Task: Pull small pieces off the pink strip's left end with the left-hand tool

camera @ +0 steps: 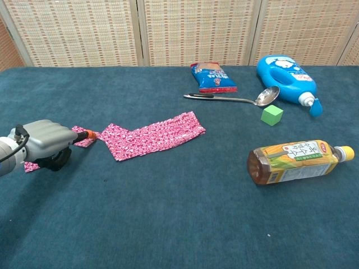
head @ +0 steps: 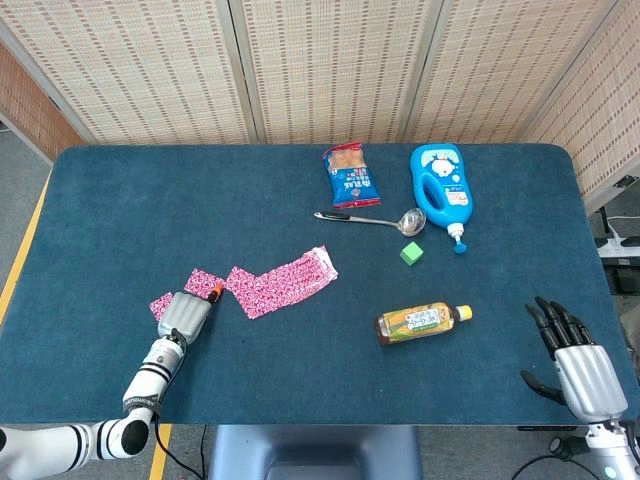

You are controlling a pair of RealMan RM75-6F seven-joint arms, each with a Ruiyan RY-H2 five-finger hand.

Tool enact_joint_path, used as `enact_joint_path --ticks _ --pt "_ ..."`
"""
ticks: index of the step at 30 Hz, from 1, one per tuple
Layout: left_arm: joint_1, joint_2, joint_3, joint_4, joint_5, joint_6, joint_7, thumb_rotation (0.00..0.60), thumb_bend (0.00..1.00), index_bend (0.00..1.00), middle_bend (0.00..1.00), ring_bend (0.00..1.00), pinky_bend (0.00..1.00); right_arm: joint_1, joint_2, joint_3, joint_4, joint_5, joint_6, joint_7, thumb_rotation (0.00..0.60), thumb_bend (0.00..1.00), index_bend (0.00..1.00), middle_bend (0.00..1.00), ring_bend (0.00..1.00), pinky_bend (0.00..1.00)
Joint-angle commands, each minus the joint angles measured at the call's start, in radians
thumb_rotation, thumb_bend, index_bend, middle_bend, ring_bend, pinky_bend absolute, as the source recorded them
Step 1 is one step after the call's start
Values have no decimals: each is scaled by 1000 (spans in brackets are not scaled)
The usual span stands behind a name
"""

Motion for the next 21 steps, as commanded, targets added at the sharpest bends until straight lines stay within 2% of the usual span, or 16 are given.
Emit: enact_joint_path --ticks 1,21 --pt "-6 6 -4 4 -13 1 9 600 830 0 733 723 676 1 0 0 -1 2 -3 -1 600 111 0 0 0 163" --pt "-52 -21 -10 58 -141 -13 94 600 830 0 733 724 678 2 4 -1 -7 7 -11 -6 600 111 0 0 0 163"
